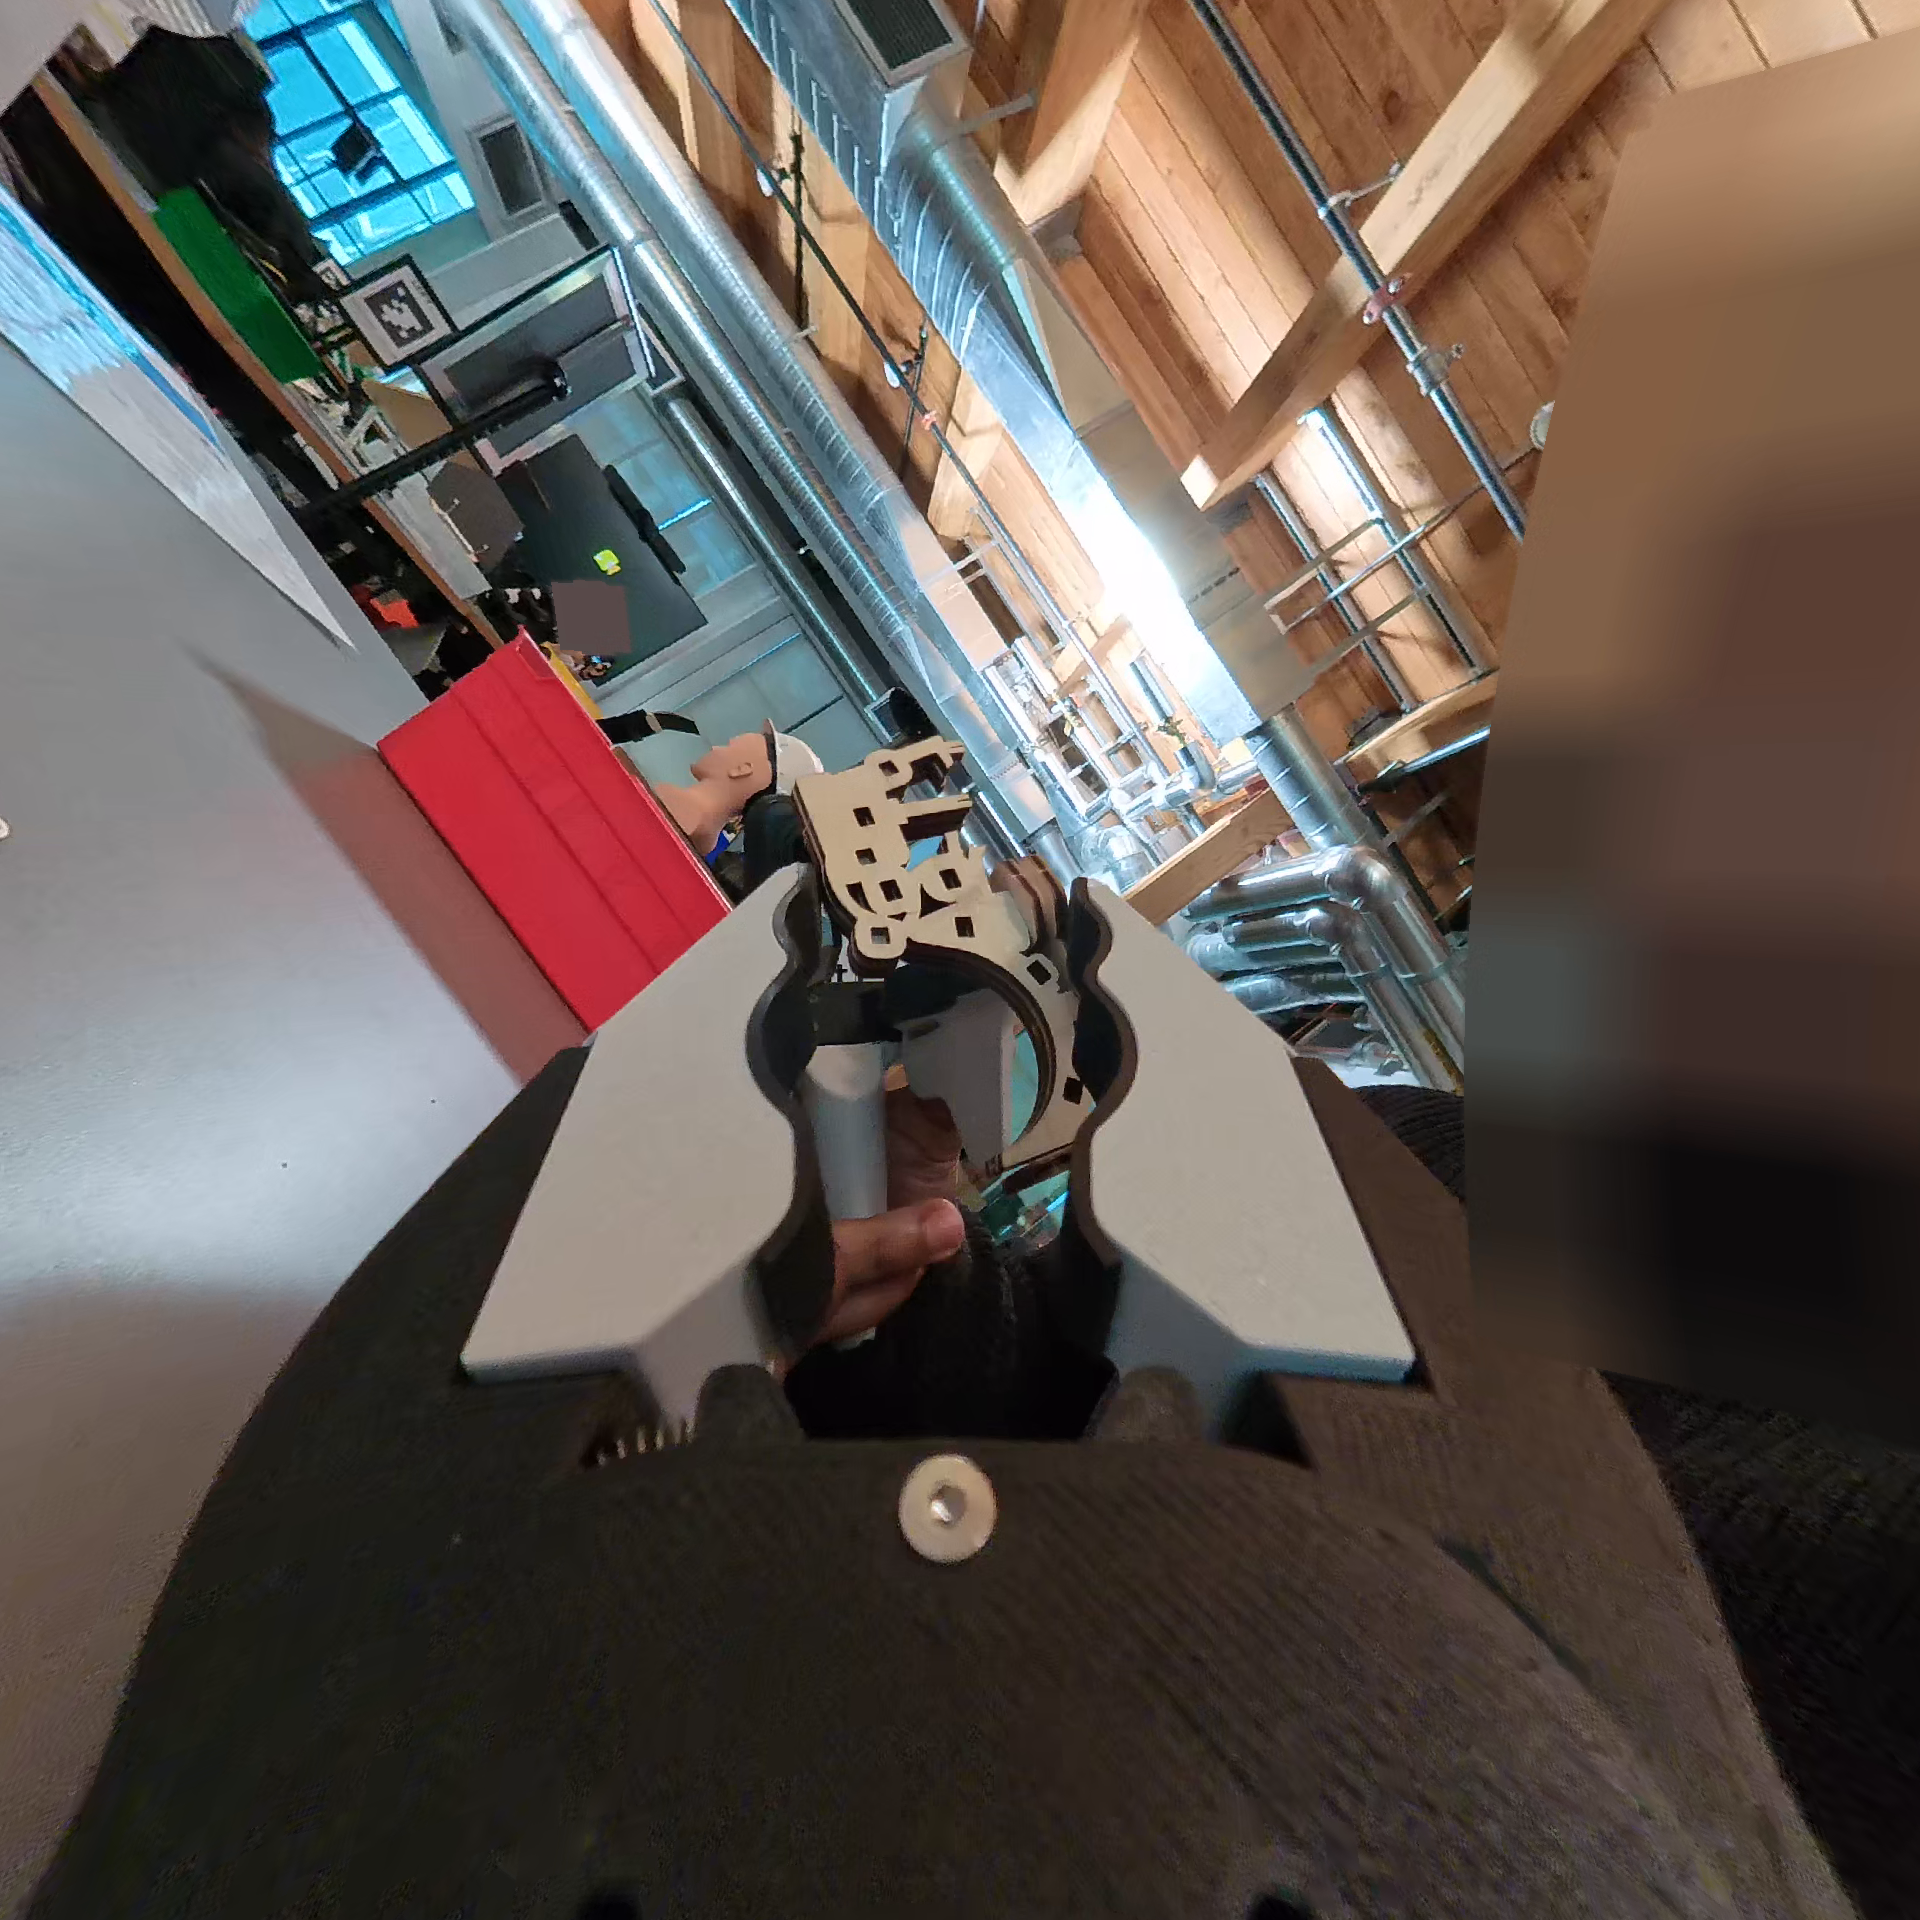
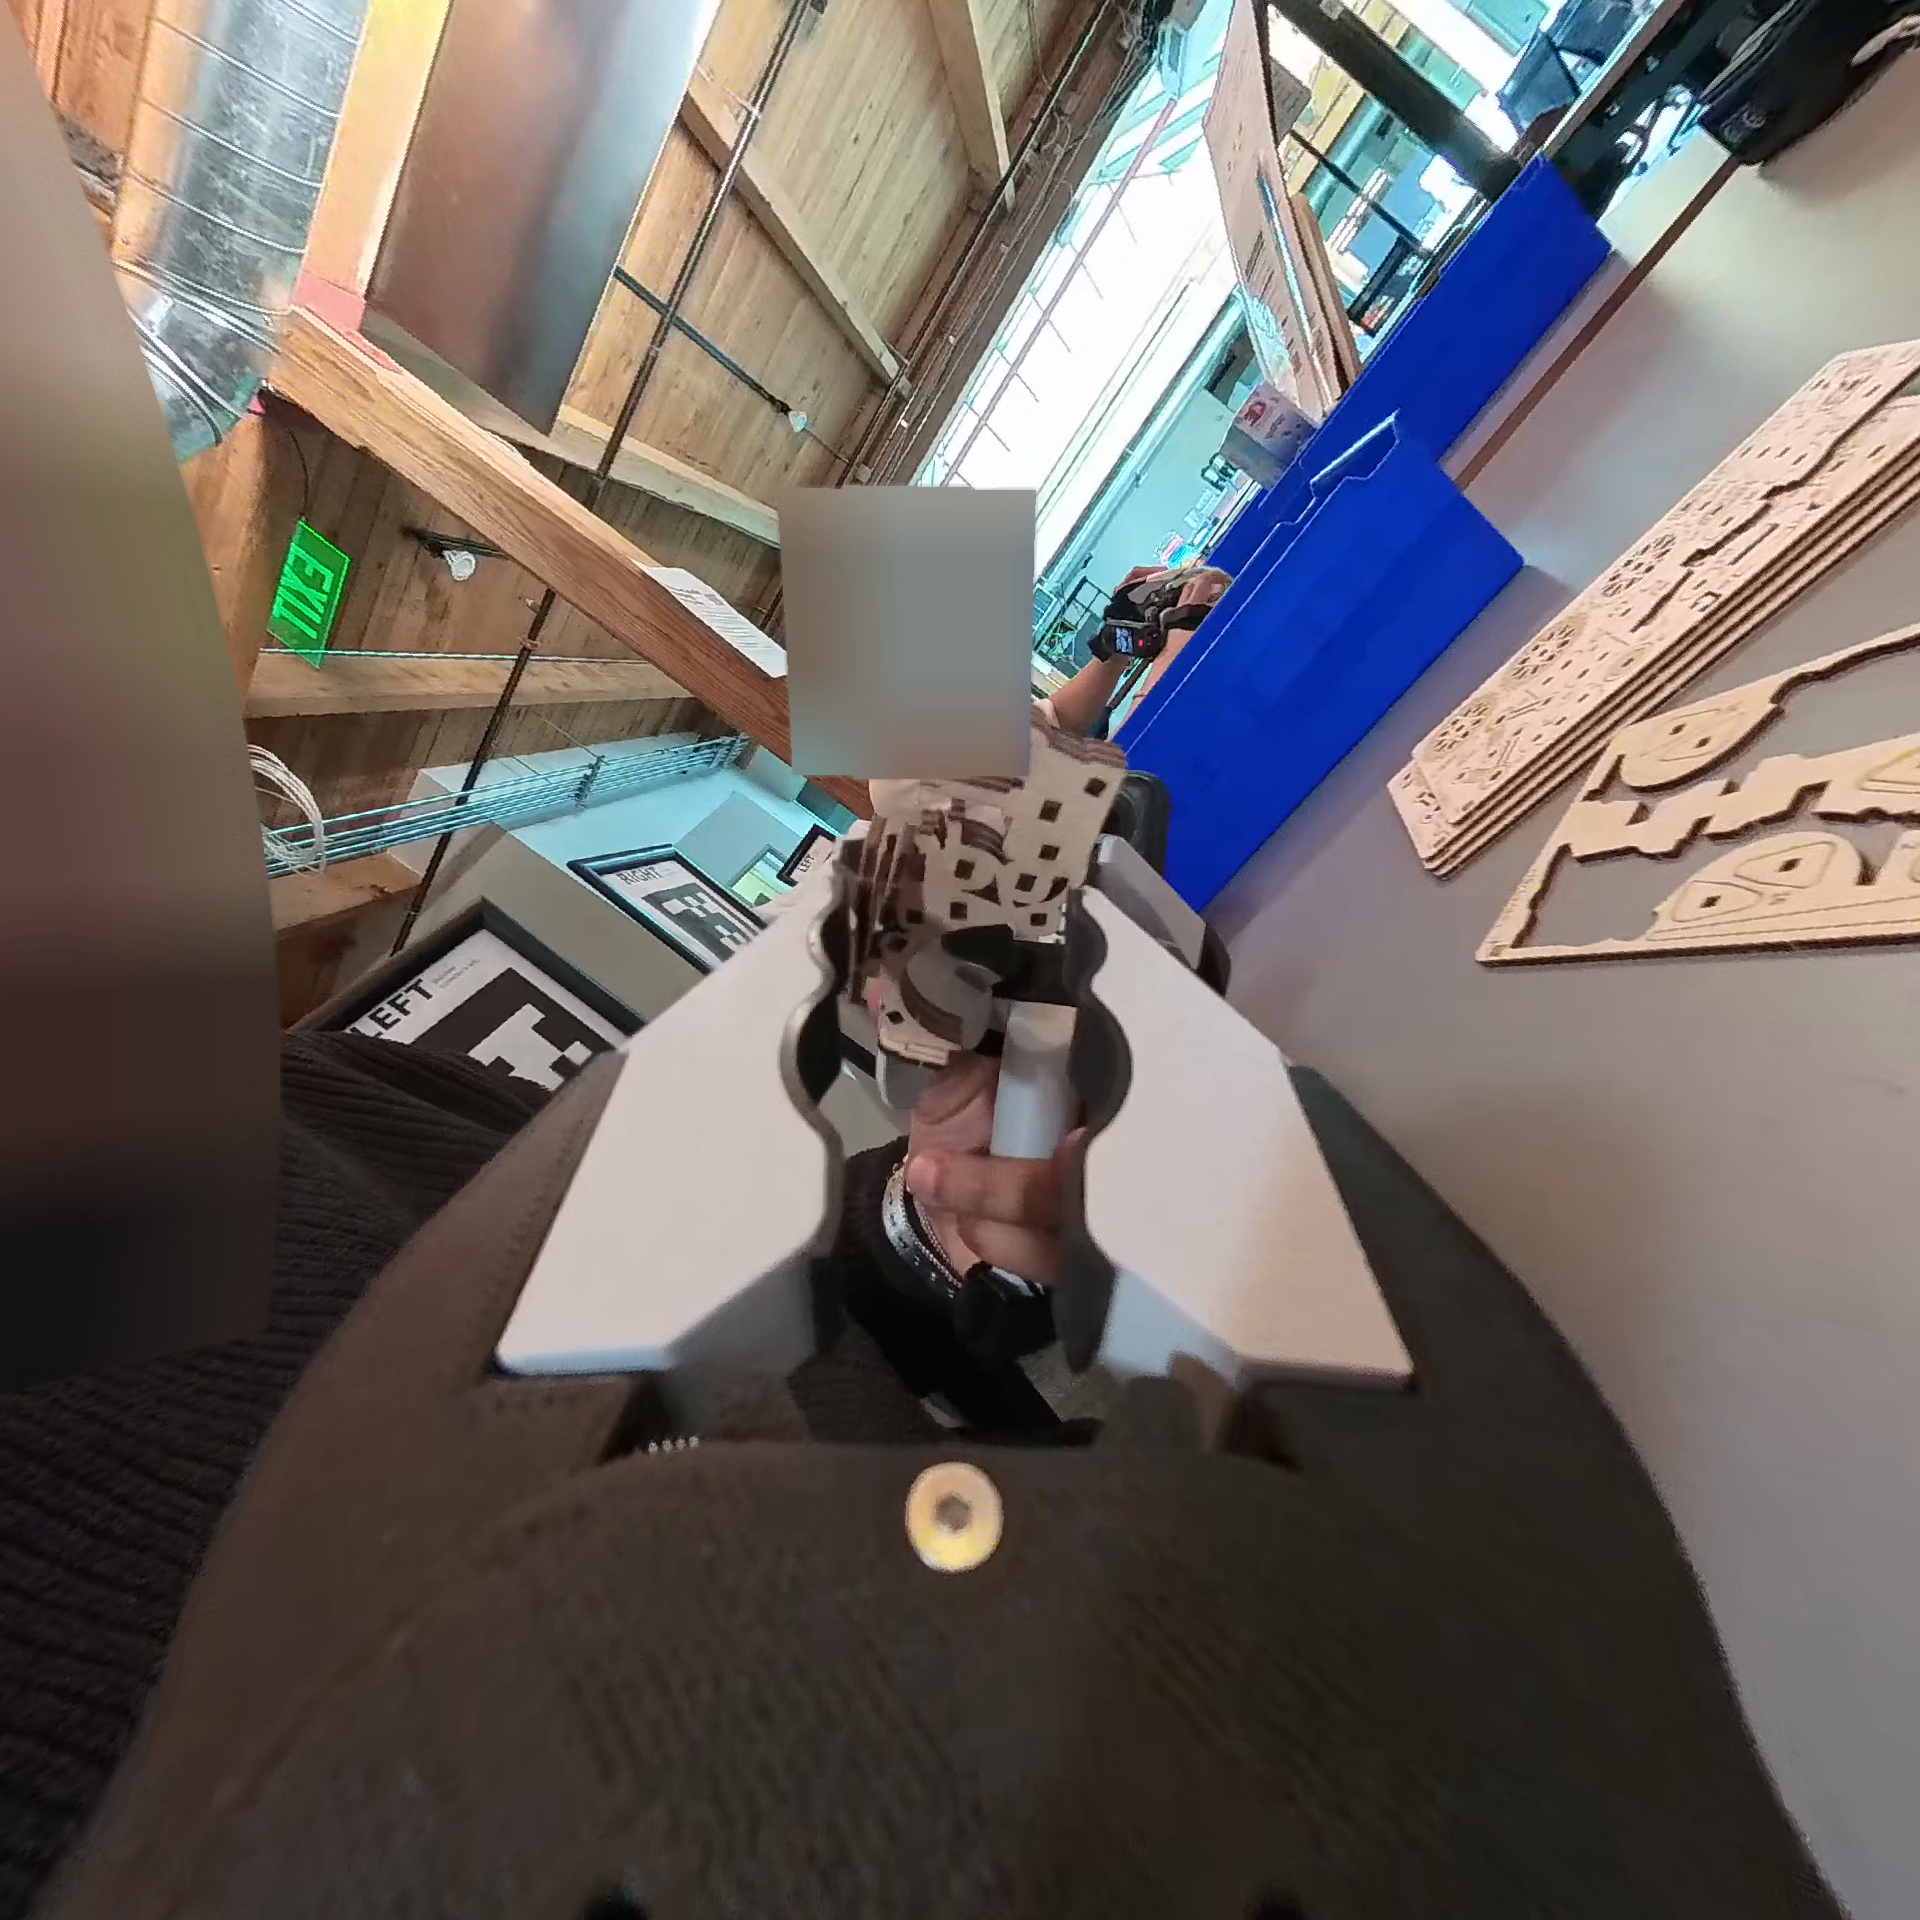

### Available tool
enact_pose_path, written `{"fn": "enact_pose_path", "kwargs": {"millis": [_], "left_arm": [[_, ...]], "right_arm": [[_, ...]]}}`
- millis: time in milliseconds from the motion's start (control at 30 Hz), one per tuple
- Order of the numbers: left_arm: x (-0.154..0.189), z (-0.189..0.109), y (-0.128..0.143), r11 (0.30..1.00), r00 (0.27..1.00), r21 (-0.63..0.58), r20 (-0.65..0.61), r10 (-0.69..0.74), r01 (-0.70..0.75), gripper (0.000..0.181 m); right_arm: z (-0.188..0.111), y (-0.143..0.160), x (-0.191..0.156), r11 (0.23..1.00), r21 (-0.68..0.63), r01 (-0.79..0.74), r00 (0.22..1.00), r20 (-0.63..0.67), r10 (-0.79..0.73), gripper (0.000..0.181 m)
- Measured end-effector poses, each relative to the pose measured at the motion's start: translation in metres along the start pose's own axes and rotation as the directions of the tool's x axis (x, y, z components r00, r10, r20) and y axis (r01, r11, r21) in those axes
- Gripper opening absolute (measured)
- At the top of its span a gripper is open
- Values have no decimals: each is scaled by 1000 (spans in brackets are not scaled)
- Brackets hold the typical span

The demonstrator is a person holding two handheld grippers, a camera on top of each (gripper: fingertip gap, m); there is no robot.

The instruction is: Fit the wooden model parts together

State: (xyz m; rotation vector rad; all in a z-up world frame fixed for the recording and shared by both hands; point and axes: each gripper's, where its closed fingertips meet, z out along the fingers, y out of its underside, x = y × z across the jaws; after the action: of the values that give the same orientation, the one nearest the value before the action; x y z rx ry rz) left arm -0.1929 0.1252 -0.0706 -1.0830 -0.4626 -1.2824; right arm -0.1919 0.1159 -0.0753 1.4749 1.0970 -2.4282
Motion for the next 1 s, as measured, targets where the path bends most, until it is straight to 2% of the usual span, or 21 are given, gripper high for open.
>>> {"fn": "enact_pose_path", "kwargs": {"millis": [167, 200, 233, 400, 467, 533, 633, 867, 933, 1000], "left_arm": [[4, 1, 2, 1000, 1000, -10, -22, -4, 3, 47], [3, 2, 1, 1000, 1000, -7, -17, -14, 14, 46], [3, 1, 1, 1000, 1000, 1, -18, -16, 16, 46], [4, 2, 1, 1000, 999, 1, -30, -28, 28, 45], [9, 2, 1, 999, 997, 5, -66, -47, 48, 46], [10, 1, -2, 998, 994, 25, -84, -64, 66, 46], [11, 2, -1, 997, 993, 15, -93, -72, 74, 46], [14, 4, 1, 998, 993, -9, -101, -55, 54, 46], [15, 4, 2, 999, 995, -18, -94, -34, 32, 46], [15, 5, 3, 1000, 996, -25, -87, -9, 7, 46]], "right_arm": [[1, 1, -3, 1000, -6, 8, 1000, 20, -8, 37], [1, 1, -6, 1000, -11, 12, 999, 39, -11, 24], [1, 2, -8, 1000, -11, 13, 999, 52, -12, 23], [1, 2, -10, 998, -21, 53, 998, 47, -52, 23], [0, -1, -10, 999, -2, 43, 998, 49, -42, 42], [0, -3, -9, 999, 0, 49, 998, 43, -49, 49], [0, -1, -6, 996, -17, 88, 996, 14, -88, 54], [-1, -1, -5, 997, -13, 73, 997, 23, -72, 49], [0, -1, -1, 997, -21, 79, 997, -7, -80, 68], [0, 0, 3, 994, -31, 107, 993, -37, -108, 70]]}}
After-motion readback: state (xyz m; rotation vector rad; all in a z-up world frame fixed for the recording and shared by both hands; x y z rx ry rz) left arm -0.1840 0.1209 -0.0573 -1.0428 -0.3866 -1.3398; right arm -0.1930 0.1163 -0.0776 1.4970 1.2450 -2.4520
